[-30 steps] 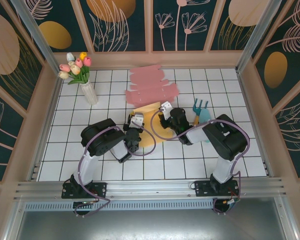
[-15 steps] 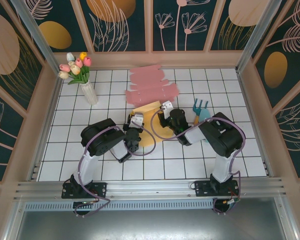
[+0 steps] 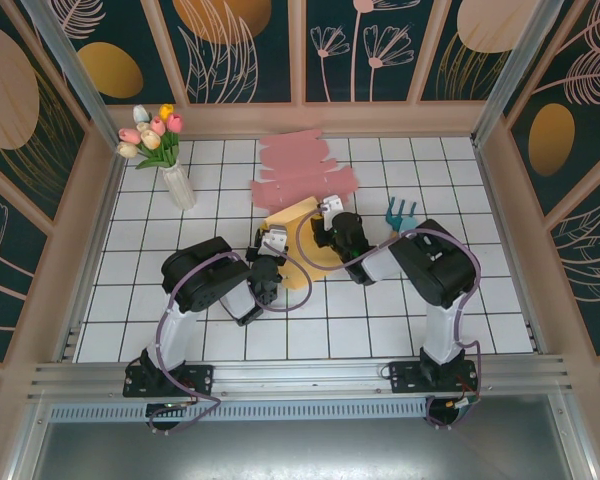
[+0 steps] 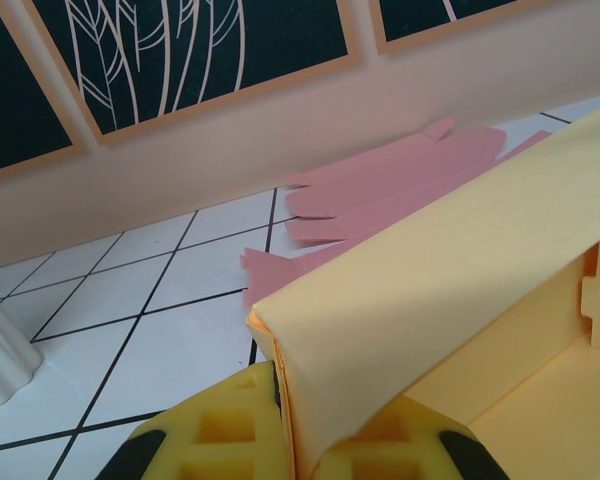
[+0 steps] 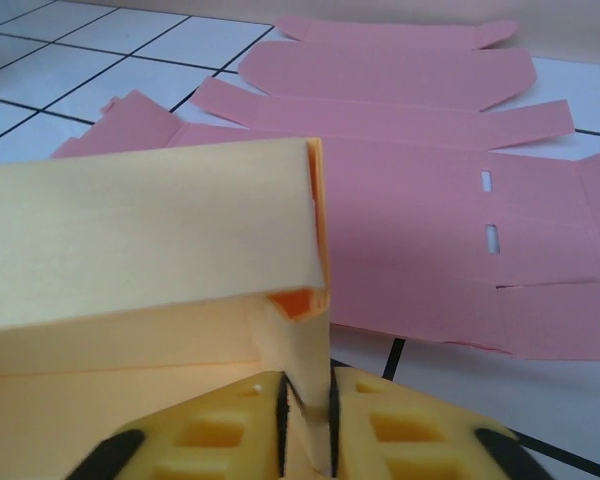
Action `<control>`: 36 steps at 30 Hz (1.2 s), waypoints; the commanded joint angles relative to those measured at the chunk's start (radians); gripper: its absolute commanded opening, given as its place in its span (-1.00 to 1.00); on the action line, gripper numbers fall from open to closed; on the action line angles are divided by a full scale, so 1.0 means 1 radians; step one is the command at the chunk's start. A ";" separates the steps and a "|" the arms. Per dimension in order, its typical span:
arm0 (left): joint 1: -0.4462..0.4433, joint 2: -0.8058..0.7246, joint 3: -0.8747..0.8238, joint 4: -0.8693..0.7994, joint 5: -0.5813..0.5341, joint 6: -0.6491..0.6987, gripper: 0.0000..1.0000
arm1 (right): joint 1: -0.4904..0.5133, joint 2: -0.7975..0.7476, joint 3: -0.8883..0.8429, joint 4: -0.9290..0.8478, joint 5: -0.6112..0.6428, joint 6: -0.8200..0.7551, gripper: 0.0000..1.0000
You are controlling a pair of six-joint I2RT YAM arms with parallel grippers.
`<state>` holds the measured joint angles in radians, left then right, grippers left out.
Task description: Fold the paper box
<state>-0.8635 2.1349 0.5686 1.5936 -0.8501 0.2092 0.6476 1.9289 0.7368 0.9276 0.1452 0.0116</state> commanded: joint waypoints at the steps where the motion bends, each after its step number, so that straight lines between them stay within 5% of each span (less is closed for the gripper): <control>1: -0.030 0.051 -0.029 -0.107 0.163 0.042 -1.00 | 0.034 0.010 0.062 0.067 -0.010 0.049 -0.51; 14: -0.030 0.046 -0.044 -0.090 0.178 0.043 -1.00 | 0.022 0.017 0.096 0.004 0.035 0.079 -0.71; 22: -0.031 0.046 -0.023 -0.122 0.154 0.039 -1.00 | 0.073 0.008 0.127 -0.117 0.524 0.119 -0.90; 30: -0.029 0.046 -0.015 -0.138 0.146 0.033 -1.00 | 0.053 -0.005 0.196 -0.462 0.750 0.377 -0.83; 36: -0.031 0.046 -0.012 -0.142 0.142 0.032 -1.00 | 0.022 -0.009 0.247 -0.645 0.775 0.479 -0.79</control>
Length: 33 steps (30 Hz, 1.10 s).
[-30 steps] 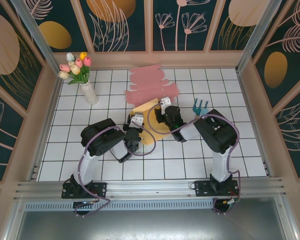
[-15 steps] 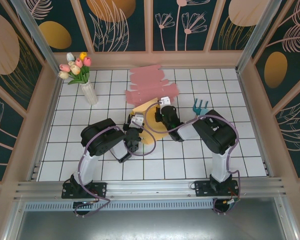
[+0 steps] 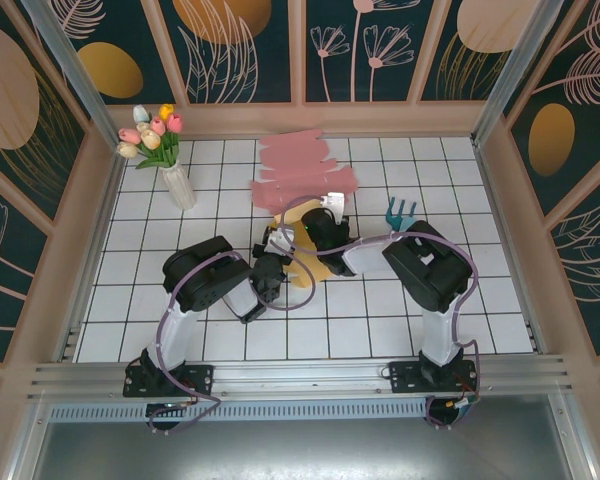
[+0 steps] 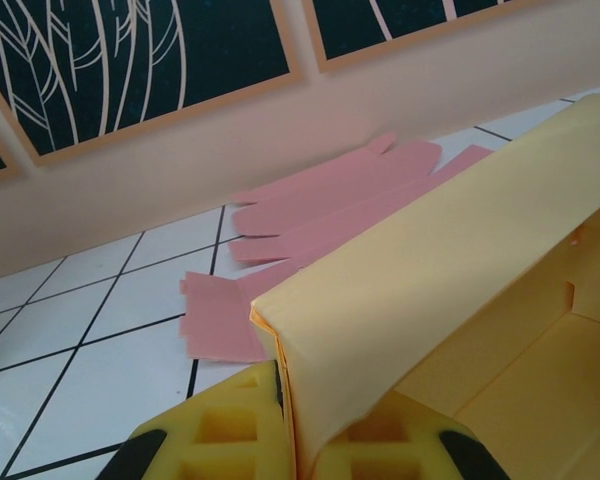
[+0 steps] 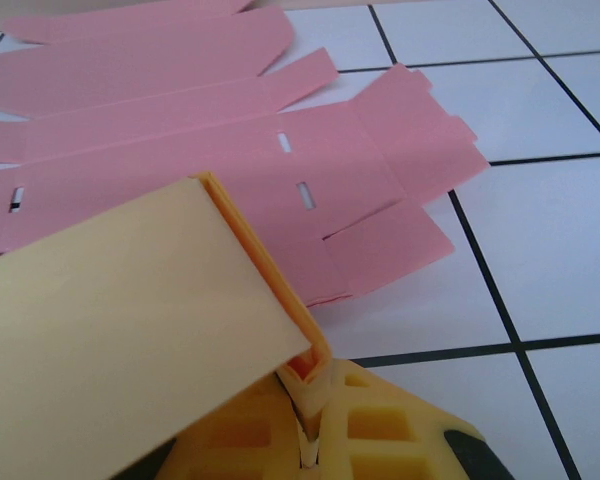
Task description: Fold the paper box
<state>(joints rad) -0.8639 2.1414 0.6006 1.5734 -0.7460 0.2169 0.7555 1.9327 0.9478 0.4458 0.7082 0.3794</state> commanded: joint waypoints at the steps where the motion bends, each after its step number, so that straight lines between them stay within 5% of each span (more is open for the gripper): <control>1: -0.030 0.040 -0.045 -0.122 0.038 0.024 -1.00 | -0.090 -0.011 0.044 -0.178 0.206 0.112 -0.78; 5: -0.030 0.040 -0.044 -0.121 0.040 0.024 -1.00 | -0.089 -0.025 -0.008 -0.023 0.100 -0.002 -0.73; 10: -0.030 0.040 -0.045 -0.121 0.043 0.026 -1.00 | -0.093 -0.051 -0.115 0.227 -0.142 -0.145 -0.43; 22: -0.030 0.038 -0.045 -0.125 0.046 0.025 -1.00 | -0.118 -0.018 -0.155 0.332 -0.344 -0.218 -0.17; 33: -0.029 0.040 -0.042 -0.121 0.032 0.021 -1.00 | -0.115 0.040 -0.095 0.132 -0.004 -0.157 -0.29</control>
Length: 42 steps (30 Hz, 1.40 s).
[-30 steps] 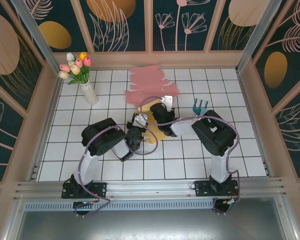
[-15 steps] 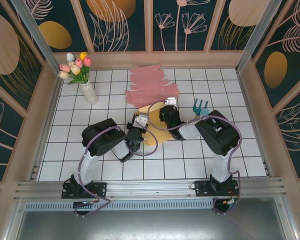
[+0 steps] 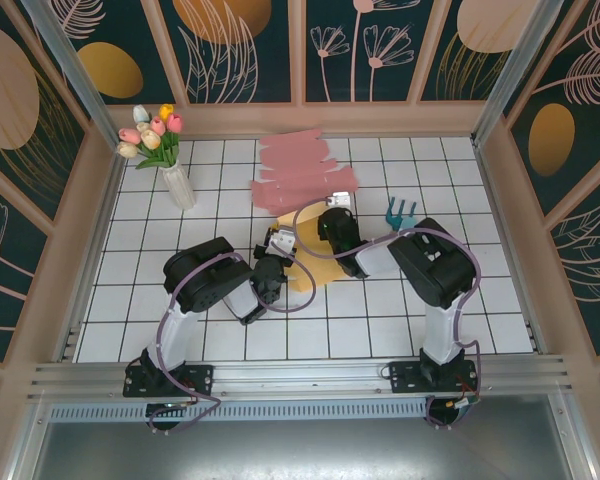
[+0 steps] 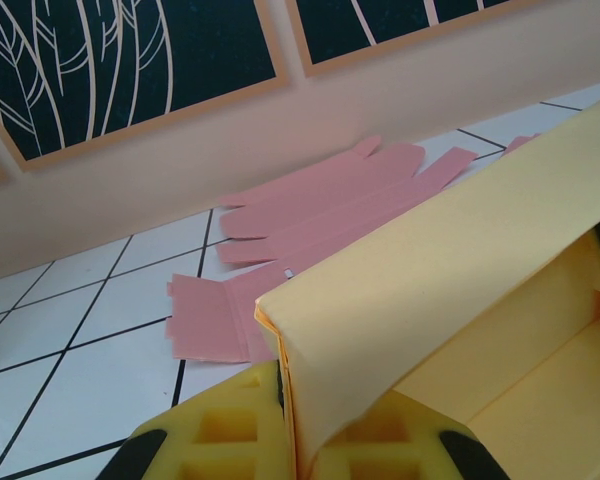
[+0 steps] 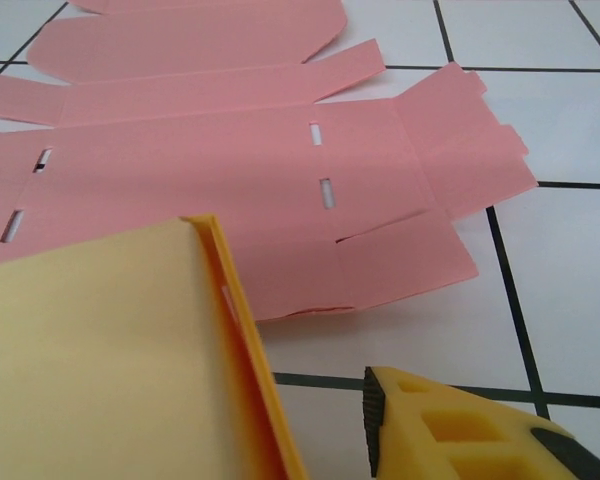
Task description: Fold the paper box
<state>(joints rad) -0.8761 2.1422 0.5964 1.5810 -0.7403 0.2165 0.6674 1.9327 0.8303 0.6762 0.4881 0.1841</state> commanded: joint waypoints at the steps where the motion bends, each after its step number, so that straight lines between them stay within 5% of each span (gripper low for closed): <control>1: -0.017 0.039 -0.037 -0.128 0.025 0.020 -1.00 | -0.026 0.041 0.028 -0.127 0.269 0.059 -0.34; 7: -0.018 0.039 -0.035 -0.133 0.024 0.019 -1.00 | -0.027 0.051 0.055 -0.251 0.431 0.134 -0.40; 20: -0.018 0.038 -0.031 -0.139 0.024 0.017 -1.00 | 0.030 -0.156 -0.117 -0.030 -0.039 0.028 -0.15; 34: -0.017 -0.024 -0.006 -0.263 0.022 0.026 -1.00 | 0.044 -0.662 -0.314 -0.313 -0.082 0.023 -0.04; 38: -0.018 -0.144 -0.004 -0.415 0.105 0.020 -1.00 | 0.040 -0.839 -0.272 -0.463 -0.034 0.027 0.04; 42: -0.017 -0.326 0.050 -0.739 0.324 0.029 -1.00 | 0.022 -0.947 -0.161 -0.636 0.000 -0.007 0.05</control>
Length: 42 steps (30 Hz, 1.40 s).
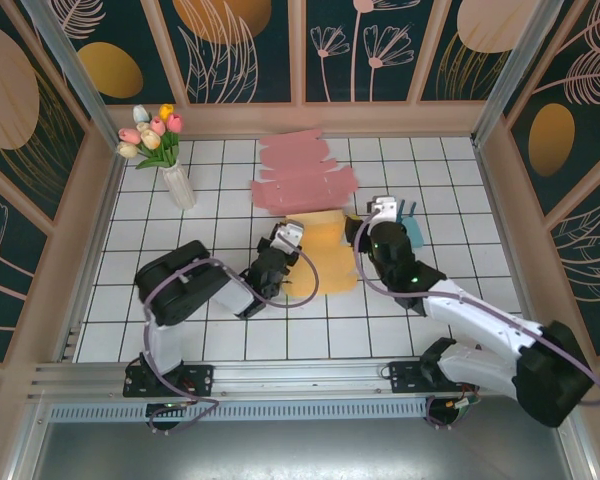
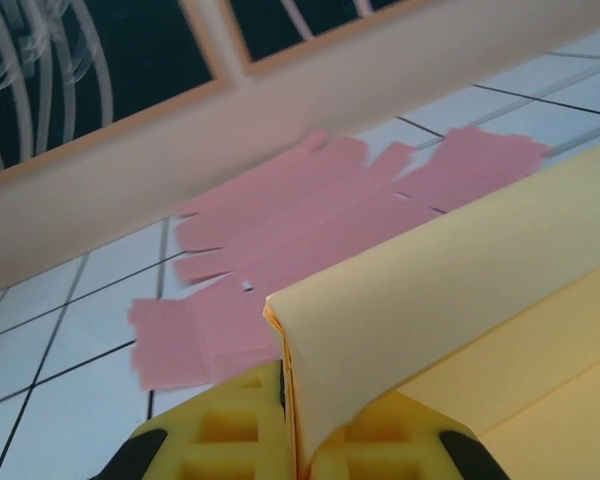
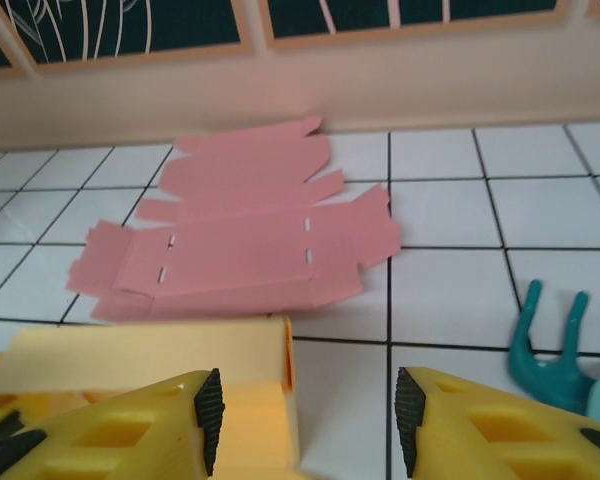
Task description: Fold the paper box
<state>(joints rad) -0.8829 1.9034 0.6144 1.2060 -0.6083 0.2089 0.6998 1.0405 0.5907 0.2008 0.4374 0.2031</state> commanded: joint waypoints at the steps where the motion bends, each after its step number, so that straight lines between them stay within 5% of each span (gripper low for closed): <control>1: -0.011 -0.132 0.067 -0.489 0.264 0.050 -1.00 | -0.015 -0.084 0.104 -0.197 0.055 -0.033 0.05; 6: -0.010 -0.249 0.348 -1.082 0.543 0.144 -1.00 | -0.046 -0.233 0.105 -0.264 0.064 -0.017 0.08; 14: -0.011 -0.228 0.601 -1.603 0.605 0.234 -1.00 | -0.147 -0.402 -0.066 -0.201 -0.147 0.055 0.24; 21: -0.011 -0.093 0.691 -1.725 0.552 0.277 -1.00 | -0.212 -0.390 -0.126 -0.192 -0.188 0.142 0.24; 26: -0.030 0.098 0.834 -1.801 0.382 0.303 -1.00 | -0.230 -0.393 -0.157 -0.173 -0.177 0.165 0.25; 35: -0.103 0.204 0.766 -1.545 0.016 0.444 -1.00 | -0.252 -0.402 -0.181 -0.161 -0.157 0.180 0.25; 39: -0.112 0.182 0.716 -1.464 0.008 0.475 -1.00 | -0.257 -0.408 -0.186 -0.158 -0.168 0.182 0.25; 42: -0.115 0.160 0.717 -1.482 0.058 0.466 -0.79 | -0.258 -0.408 -0.190 -0.155 -0.177 0.185 0.25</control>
<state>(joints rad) -1.0027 2.0781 1.3609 -0.3069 -0.4927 0.6258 0.4503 0.6456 0.4118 0.0036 0.2775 0.3737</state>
